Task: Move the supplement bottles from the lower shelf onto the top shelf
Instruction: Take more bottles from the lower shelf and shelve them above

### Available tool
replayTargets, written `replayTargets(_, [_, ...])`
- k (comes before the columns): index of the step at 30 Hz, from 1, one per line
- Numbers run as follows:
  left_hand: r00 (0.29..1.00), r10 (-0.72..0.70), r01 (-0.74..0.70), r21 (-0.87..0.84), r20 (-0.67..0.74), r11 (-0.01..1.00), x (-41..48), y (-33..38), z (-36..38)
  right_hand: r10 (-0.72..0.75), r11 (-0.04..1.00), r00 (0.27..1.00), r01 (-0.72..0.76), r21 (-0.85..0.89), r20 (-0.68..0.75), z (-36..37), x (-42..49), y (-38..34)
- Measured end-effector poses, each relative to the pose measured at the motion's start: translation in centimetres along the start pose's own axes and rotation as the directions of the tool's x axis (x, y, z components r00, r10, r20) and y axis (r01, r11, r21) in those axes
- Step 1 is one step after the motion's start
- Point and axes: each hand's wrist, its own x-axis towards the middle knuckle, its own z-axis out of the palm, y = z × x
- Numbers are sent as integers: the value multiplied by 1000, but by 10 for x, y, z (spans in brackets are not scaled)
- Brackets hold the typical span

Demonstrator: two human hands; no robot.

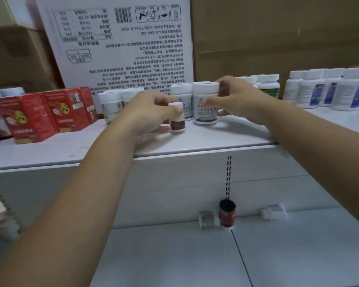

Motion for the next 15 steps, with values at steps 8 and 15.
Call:
replayTargets(8, [996, 89, -88, 93, -2, 992, -4, -3, 1, -14, 995, 997, 7, -97, -73, 6, -2, 3])
replayTargets(15, [995, 101, -101, 86, -3, 991, -9, -2, 1, 25, 987, 994, -42, -154, -110, 1, -6, 4])
